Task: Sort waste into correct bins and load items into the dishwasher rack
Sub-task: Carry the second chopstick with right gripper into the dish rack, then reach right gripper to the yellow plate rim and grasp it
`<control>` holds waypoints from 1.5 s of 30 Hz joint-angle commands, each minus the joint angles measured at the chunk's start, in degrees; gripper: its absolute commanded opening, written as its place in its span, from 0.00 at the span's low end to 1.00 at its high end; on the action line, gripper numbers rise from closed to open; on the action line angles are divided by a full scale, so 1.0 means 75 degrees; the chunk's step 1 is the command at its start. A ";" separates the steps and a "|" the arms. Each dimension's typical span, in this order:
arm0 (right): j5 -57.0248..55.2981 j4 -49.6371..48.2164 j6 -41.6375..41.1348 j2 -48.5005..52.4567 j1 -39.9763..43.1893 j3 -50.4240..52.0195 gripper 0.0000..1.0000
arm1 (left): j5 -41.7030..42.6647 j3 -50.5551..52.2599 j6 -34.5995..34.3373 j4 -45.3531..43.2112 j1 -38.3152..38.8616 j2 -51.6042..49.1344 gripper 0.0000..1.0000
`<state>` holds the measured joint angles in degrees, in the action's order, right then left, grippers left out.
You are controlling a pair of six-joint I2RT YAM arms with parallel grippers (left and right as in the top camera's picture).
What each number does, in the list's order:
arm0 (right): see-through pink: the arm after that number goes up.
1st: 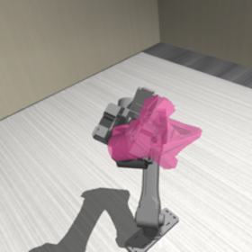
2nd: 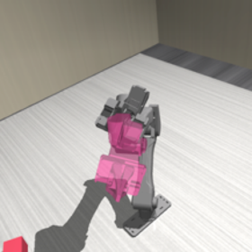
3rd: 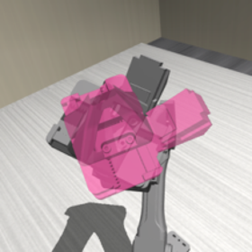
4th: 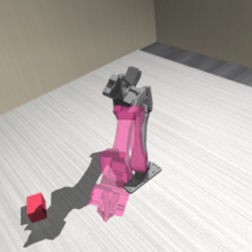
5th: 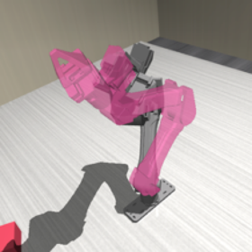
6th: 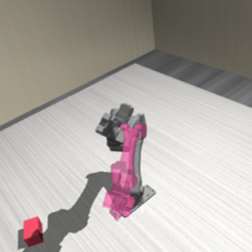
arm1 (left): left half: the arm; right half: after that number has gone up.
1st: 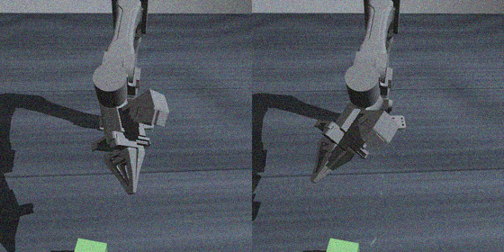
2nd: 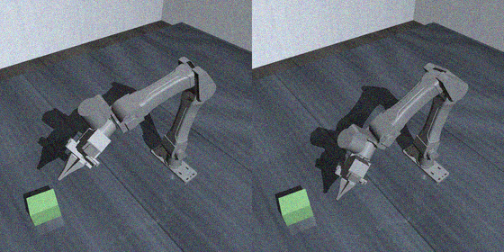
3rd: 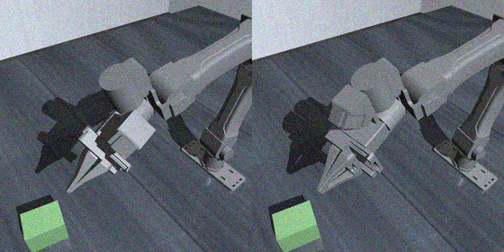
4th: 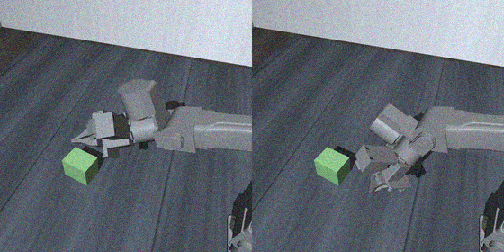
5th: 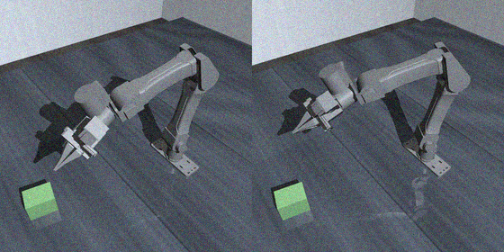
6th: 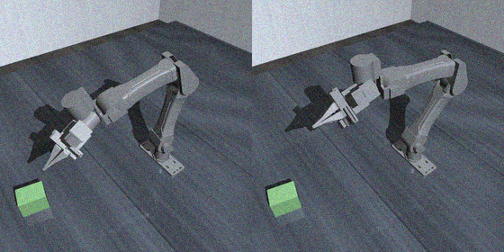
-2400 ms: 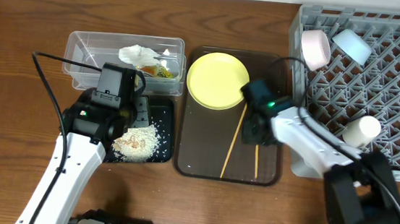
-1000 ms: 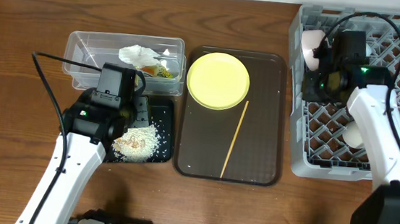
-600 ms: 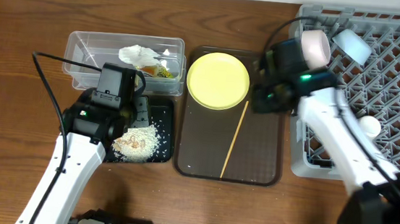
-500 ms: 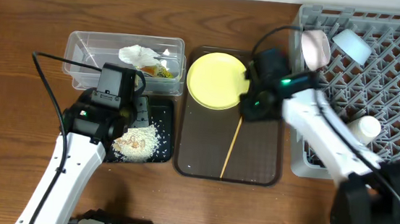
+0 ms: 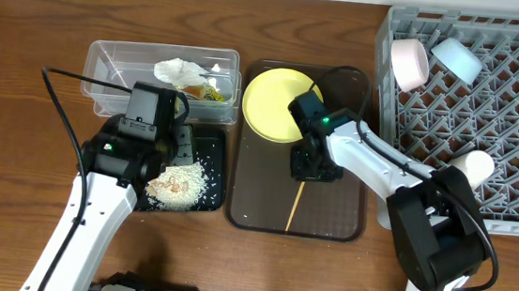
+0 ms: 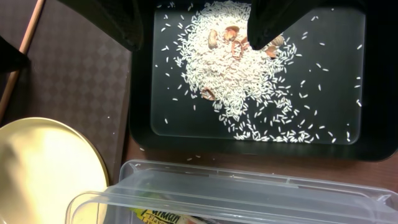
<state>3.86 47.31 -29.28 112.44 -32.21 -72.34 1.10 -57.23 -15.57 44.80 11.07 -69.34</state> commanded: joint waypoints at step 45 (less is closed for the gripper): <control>-0.0478 0.0979 0.4030 -0.1244 0.3888 -0.1760 0.30 | -0.0064 -0.0044 0.0067 0.0020 -0.0023 -0.0015 0.57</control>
<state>0.21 54.85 0.16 103.57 -3.07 -84.93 1.10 -57.23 -15.57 44.80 11.07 -69.34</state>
